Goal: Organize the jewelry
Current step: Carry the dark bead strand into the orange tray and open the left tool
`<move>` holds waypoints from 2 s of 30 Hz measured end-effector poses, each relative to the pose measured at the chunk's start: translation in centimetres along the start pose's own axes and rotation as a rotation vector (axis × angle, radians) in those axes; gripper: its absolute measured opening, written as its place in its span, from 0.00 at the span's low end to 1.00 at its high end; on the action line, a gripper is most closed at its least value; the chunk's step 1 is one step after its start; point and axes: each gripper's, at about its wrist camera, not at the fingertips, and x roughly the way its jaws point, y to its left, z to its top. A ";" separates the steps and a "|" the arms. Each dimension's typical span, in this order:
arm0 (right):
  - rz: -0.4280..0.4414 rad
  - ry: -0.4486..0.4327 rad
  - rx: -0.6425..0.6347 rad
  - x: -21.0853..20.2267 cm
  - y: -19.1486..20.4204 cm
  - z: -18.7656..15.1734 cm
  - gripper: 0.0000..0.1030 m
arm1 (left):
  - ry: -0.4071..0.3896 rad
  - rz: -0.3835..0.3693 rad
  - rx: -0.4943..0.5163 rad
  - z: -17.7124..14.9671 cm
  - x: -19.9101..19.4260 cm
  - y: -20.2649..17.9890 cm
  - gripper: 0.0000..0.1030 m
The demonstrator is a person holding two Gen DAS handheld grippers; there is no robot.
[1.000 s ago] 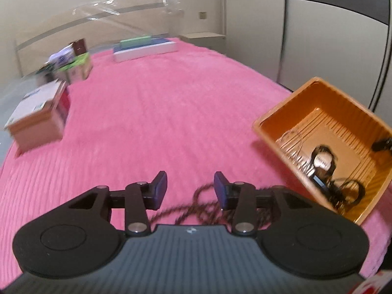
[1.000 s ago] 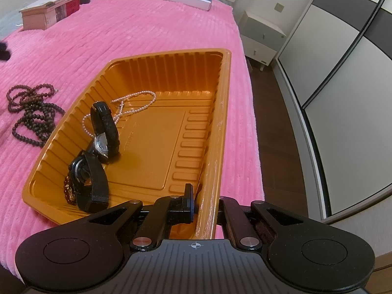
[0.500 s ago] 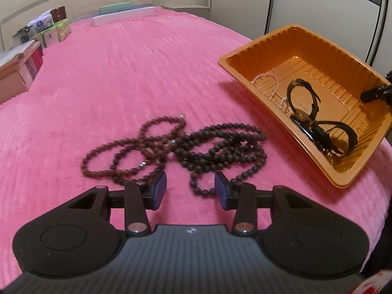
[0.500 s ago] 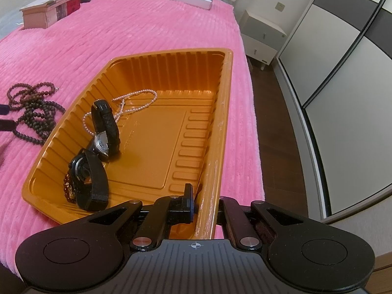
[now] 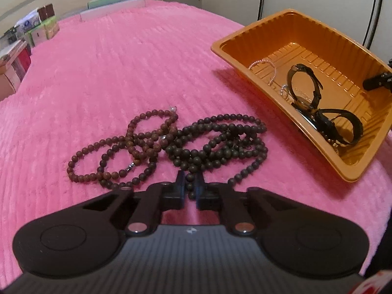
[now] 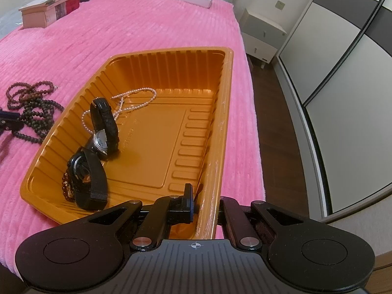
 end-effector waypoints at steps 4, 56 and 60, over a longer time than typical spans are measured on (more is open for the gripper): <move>0.000 -0.001 -0.001 0.0 0.0 0.0 0.04 | 0.008 -0.017 0.034 0.8 -1.2 0.2 0.06; -0.005 -0.009 -0.014 -0.6 0.0 0.2 0.04 | -0.590 0.034 0.597 24.7 -27.6 -5.0 0.06; -0.005 -0.009 -0.013 -0.6 0.0 0.2 0.04 | -0.619 0.035 0.608 26.2 -28.1 -5.8 0.06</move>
